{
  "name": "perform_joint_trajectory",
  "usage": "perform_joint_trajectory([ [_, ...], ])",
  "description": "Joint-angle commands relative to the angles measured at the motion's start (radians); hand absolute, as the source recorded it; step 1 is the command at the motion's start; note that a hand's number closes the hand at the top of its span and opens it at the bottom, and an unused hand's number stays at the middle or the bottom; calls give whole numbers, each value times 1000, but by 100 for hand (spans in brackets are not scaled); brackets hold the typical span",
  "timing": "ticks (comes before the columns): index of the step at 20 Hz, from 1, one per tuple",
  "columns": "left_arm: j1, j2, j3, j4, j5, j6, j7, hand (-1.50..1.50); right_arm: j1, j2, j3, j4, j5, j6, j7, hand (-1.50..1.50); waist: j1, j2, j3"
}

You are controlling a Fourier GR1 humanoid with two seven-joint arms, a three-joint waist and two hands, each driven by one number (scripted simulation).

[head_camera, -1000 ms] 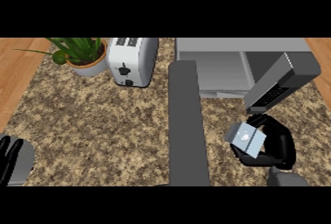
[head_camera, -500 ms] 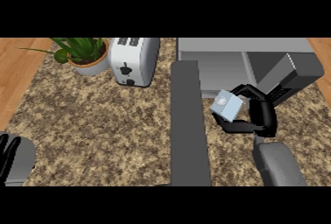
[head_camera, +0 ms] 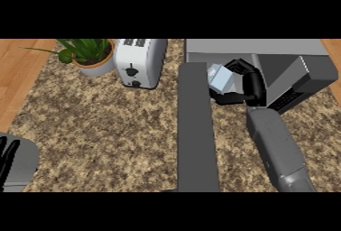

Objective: Pick up the milk, place it into the microwave and close the microwave

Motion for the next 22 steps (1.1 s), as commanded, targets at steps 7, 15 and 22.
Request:
perform_joint_trajectory([
  [7, -87, 18, -19, 60, -19, -15, -2, -150, -295, -69, -91, 410, 37, -98, -146, 150, 40, 21, 2],
  [15, -117, 14, -47, 49, -26, -15, 10, -150, -385, -147, -86, 535, 89, -158, -137, 150, 75, 38, 3],
  [22, -138, 34, -50, 71, -39, -22, 18, -150, -405, -144, -154, 570, 50, -321, -134, 150, 103, 56, 4],
])
